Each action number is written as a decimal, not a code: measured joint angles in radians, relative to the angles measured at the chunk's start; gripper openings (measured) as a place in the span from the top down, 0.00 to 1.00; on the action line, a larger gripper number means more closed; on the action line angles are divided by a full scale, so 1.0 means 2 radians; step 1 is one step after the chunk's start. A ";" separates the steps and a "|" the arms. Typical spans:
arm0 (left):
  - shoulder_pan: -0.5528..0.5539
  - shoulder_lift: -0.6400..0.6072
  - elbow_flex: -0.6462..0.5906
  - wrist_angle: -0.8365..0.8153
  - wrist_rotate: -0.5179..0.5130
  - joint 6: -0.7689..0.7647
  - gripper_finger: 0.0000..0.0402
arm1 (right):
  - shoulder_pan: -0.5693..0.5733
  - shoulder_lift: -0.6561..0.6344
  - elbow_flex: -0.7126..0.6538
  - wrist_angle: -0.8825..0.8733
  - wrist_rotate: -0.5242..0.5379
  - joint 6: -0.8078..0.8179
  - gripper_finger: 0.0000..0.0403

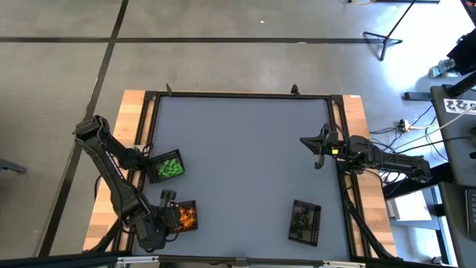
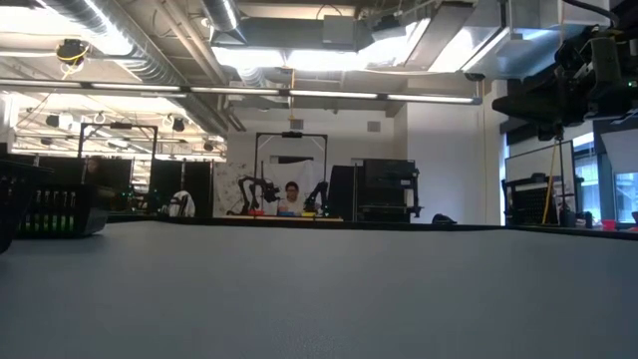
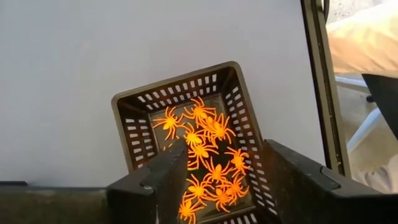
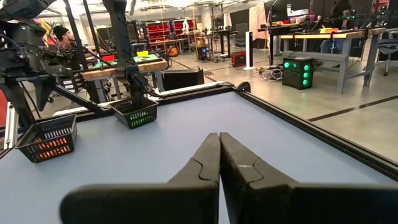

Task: Sort Halloween decoration
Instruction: Return to Home Position

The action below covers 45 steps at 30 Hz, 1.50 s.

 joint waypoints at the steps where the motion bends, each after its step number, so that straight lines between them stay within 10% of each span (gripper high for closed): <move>1: 0.000 0.000 0.000 0.001 0.000 0.000 0.51 | 0.000 0.000 0.000 0.000 0.000 0.000 0.99; 21: 0.000 -0.066 0.000 0.075 0.007 0.037 0.98 | 0.000 0.000 0.000 0.000 0.000 0.000 0.99; 36: 0.005 -0.130 0.000 0.106 -0.096 0.188 1.00 | 0.000 0.000 0.000 0.000 0.000 0.000 0.99; 45: 0.140 -0.208 0.000 0.163 0.121 0.348 1.00 | 0.000 0.000 0.000 0.000 0.000 0.000 0.99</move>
